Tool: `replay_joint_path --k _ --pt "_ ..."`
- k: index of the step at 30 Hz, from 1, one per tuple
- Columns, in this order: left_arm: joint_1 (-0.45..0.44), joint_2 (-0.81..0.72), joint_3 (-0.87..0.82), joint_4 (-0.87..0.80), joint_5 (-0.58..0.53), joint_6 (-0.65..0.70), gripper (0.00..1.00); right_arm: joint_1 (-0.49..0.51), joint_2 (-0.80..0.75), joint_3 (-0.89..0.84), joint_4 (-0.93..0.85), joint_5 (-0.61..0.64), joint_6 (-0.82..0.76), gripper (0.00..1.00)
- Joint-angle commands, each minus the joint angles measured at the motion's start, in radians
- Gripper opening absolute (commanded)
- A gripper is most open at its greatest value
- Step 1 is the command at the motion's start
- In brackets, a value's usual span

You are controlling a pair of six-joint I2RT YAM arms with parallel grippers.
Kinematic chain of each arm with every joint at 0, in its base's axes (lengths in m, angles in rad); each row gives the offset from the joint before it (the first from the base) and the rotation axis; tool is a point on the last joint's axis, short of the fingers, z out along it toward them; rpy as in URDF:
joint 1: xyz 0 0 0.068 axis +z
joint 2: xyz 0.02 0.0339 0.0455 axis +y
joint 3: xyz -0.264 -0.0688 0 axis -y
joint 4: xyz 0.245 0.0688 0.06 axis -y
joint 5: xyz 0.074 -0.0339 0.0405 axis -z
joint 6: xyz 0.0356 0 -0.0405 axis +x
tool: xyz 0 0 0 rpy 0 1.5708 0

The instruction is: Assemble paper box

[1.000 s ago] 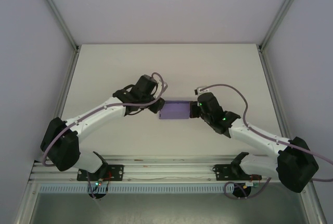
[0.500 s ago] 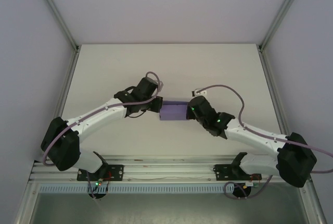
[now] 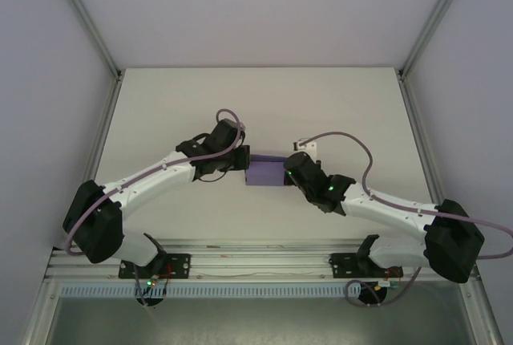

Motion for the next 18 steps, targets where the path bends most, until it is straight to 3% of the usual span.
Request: replay_joint_path --k 1,9,18 --pt "-0.01 0.028 -0.034 -0.007 -0.021 -0.011 0.04 0.012 -0.009 -0.017 -0.033 0.003 0.009 0.0" --pt "-0.046 0.023 -0.171 0.042 -0.073 0.069 0.04 0.015 -0.051 -0.163 0.15 -0.05 -0.088 0.0" --pt "-0.08 -0.052 -0.291 0.133 -0.112 0.059 0.04 0.052 -0.082 -0.266 0.251 -0.06 -0.088 0.03"
